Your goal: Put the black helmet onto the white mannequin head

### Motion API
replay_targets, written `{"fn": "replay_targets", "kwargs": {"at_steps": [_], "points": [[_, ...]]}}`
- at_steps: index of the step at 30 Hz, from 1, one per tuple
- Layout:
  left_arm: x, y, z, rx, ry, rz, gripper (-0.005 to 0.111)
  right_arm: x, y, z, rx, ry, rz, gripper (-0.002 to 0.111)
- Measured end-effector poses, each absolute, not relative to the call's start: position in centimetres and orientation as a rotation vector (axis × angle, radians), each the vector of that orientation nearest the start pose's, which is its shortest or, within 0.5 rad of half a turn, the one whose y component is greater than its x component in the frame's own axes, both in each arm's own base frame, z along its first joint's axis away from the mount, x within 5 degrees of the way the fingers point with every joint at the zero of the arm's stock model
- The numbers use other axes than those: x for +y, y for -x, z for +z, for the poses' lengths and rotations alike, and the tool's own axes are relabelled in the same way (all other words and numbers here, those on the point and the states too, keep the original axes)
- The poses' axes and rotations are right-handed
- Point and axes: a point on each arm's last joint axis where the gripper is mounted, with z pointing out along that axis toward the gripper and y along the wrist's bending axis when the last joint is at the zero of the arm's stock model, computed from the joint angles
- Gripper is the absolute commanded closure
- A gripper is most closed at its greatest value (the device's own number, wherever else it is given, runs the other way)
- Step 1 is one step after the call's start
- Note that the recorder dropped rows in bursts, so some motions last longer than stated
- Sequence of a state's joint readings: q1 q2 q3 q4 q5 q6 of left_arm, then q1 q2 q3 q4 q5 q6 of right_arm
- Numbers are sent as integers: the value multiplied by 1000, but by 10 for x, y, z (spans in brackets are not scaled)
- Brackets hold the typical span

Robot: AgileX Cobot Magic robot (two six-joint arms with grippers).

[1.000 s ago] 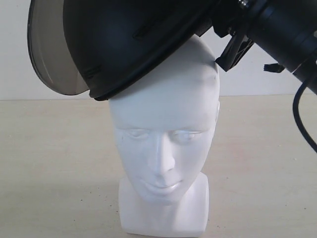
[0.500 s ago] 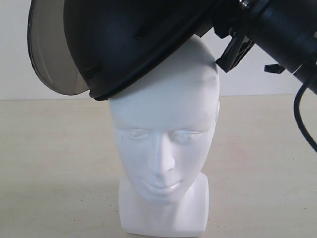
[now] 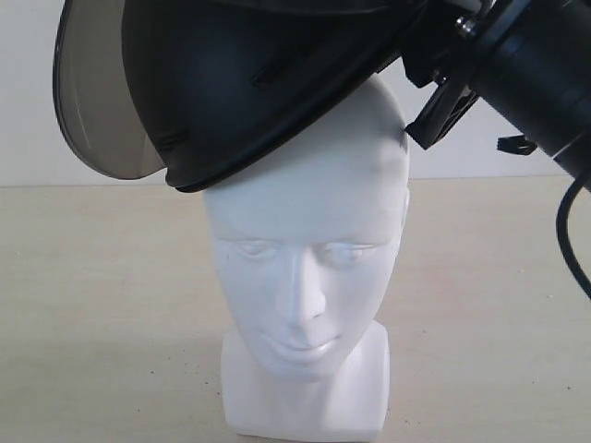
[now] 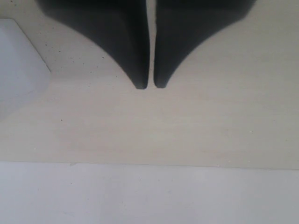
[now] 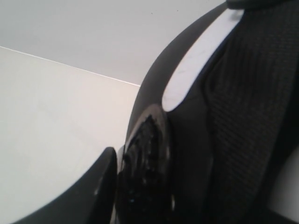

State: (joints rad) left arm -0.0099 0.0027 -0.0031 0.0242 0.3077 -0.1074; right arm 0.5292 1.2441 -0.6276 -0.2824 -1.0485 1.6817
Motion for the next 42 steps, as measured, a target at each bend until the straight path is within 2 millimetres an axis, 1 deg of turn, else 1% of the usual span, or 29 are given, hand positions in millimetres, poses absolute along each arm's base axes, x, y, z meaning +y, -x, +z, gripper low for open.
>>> {"fn": "replay_targets", "kwargs": {"at_steps": [12,19,36,42], "points": [[0,-54,186,1790,72,-61,102,147,-203,337,1280,-371,1958,109],[0,-54,186,1790,72,-61,102,142,-197,324,1265,-392,1990,109],[0,-54,186,1790,72,-61,102,142,-197,323,1278,-397,1979,109],[0,-54,186,1790,72,-61,102,141,-198,321,1290,-424,1964,109]]}}
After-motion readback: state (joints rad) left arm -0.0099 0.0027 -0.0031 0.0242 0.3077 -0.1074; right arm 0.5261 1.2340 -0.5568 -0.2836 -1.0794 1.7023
